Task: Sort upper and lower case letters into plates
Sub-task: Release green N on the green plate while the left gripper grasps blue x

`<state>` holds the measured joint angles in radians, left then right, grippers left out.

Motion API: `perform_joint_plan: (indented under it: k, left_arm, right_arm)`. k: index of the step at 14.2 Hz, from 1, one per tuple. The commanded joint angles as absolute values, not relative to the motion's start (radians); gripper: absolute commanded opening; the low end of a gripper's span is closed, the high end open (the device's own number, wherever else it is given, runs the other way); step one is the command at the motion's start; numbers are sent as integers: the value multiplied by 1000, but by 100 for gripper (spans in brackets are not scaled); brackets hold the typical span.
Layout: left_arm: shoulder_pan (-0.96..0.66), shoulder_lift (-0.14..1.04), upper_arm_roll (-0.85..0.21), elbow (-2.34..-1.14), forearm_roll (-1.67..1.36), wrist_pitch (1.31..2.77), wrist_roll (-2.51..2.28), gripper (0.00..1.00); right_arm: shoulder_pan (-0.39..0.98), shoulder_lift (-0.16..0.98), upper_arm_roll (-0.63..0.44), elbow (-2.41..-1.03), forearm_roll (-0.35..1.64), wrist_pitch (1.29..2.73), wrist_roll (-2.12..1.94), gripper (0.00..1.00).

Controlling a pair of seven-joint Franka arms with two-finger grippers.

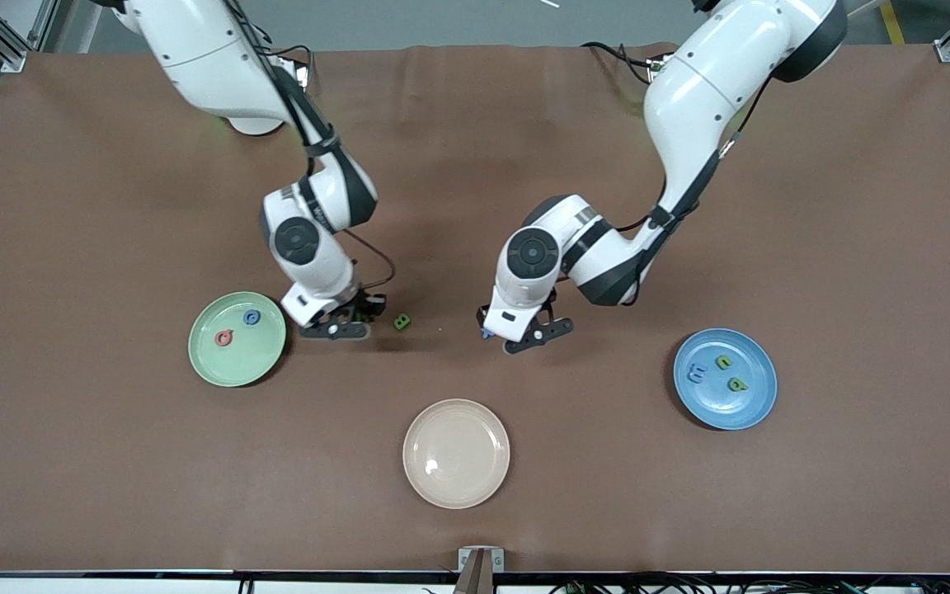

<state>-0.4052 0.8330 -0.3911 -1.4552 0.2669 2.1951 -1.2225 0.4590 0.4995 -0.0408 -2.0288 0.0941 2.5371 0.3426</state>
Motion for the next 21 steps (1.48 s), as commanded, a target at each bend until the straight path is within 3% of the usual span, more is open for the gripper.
perform_joint_plan:
  k: [1, 4, 16, 17, 18, 19, 21]
  left_arm:
    - [-449, 893, -368, -1358, 279, 2192, -1255, 88]
    - [-457, 911, -361, -1353, 279, 2255, -1255, 80]
    - [-494, 937, -330, -1351, 282, 2315, -1253, 56]
    - [-498, 937, -322, -1353, 282, 2315, -1253, 55]
    - [-500, 939, -318, -1353, 282, 2315, -1253, 55]
    - [-502, 942, -318, -1353, 282, 2315, -1253, 55]
    - [-502, 943, -318, -1353, 282, 2324, -1255, 54]
  right_arm:
    - [326, 437, -25, -2001, 91, 2395, 185, 2]
    - [206, 436, -25, -1921, 87, 2260, 31, 2]
    - [138, 525, -25, -1947, 86, 2341, -11, 4]
    - [140, 525, -25, -1947, 86, 2336, -11, 15]
    - [140, 525, -25, -1947, 86, 2332, -11, 39]
    - [140, 523, -25, -1945, 86, 2329, -5, 99]
    - [140, 514, -23, -1939, 86, 2316, 1, 100]
